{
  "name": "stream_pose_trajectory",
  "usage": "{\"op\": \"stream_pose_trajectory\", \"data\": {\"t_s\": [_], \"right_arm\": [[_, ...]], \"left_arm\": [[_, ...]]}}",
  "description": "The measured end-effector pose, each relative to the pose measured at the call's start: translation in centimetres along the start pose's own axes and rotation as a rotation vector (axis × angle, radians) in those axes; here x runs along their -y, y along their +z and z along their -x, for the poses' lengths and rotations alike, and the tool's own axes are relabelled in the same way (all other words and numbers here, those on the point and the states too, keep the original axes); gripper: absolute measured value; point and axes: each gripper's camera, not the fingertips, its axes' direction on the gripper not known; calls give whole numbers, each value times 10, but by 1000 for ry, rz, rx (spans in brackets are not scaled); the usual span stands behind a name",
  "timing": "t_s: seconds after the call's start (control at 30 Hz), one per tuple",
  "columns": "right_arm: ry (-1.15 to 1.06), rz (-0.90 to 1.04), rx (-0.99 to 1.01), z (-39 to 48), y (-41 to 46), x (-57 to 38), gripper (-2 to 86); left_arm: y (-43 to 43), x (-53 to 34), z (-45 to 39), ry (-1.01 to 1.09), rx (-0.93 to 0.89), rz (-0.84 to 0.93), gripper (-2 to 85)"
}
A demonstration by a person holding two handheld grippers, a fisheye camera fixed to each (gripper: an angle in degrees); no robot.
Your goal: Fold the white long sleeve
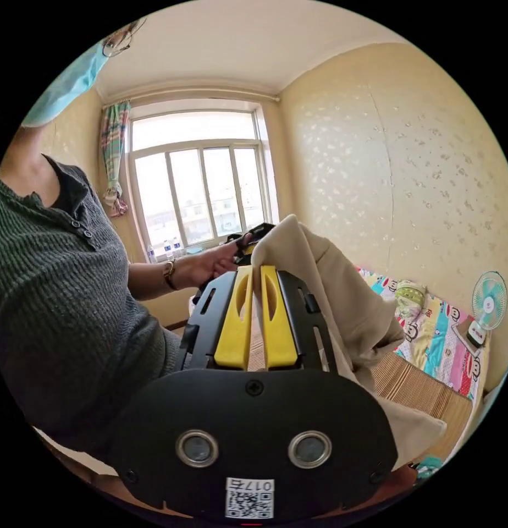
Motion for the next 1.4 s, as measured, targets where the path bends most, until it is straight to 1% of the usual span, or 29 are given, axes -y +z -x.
{"op": "stream_pose_trajectory", "data": {"t_s": [0.03,0.07,0.1,0.13,0.17,0.23,0.27,0.3,0.43,0.47,0.53,0.57,0.67,0.7,0.73,0.83,0.9,0.93,0.97,1.0,1.03,1.07,1.13,1.17,1.2,1.23,1.27,1.3,1.4], "right_arm": [[22,41,-20,11,21,-7,25],[33,94,-41,17,36,-14,25],[30,123,-40,19,42,-18,24],[18,174,-9,21,49,-26,23],[24,178,37,23,50,-34,22],[58,145,143,25,49,-45,21],[77,123,207,27,47,-49,20],[78,113,232,29,46,-50,20],[-110,76,321,58,24,-49,16],[-169,43,342,60,8,-48,14],[-234,-17,314,56,-20,-51,14],[-236,-54,249,47,-38,-55,17],[-123,-100,101,6,-64,-67,51],[-102,-96,108,-2,-66,-69,73],[-74,-76,166,-18,-63,-71,118],[-22,24,353,-40,-26,-77,152],[23,17,464,-50,-5,-83,146],[86,-16,540,-61,6,-88,129],[137,-31,598,-69,15,-92,106],[152,-33,611,-71,18,-92,88],[183,-21,529,-68,19,-90,54],[213,14,332,-60,17,-84,38],[215,63,86,-49,11,-71,24],[240,53,24,-49,5,-62,18],[267,52,0,-50,3,-59,17],[321,70,-71,-53,2,-51,14],[331,69,-141,-50,1,-44,12],[322,69,-165,-47,0,-39,12],[261,122,-249,-25,10,-7,11]], "left_arm": [[7,0,22,-65,52,96,232],[9,-4,33,-92,82,123,228],[5,-18,54,-125,94,117,202],[-3,-31,73,-141,51,95,179],[-6,-38,81,-138,23,90,168],[-19,-58,96,-39,-103,84,126],[-22,-63,96,1,-127,80,117],[-28,-70,92,93,-167,73,100],[-57,-99,66,425,-236,23,73],[-60,-102,65,458,-265,23,72],[-68,-112,61,548,-367,33,74],[-68,-115,60,574,-378,40,75],[-59,-125,54,666,-391,69,78],[-51,-125,58,671,-414,81,77],[-40,-123,62,669,-443,103,77],[-4,-114,76,661,-459,181,78],[19,-108,85,639,-437,245,79],[32,-104,90,623,-413,280,80],[37,-103,93,614,-397,285,81],[40,-99,100,586,-351,265,84],[35,-94,109,534,-270,192,90],[31,-93,115,502,-217,144,94],[14,-95,134,419,-5,-8,115],[11,-97,138,409,37,-35,116],[6,-103,144,401,84,-102,118],[2,-111,147,411,101,-174,106],[1,-115,148,420,106,-204,100],[5,-121,149,440,121,-235,103],[45,-121,146,429,230,-193,126]]}}
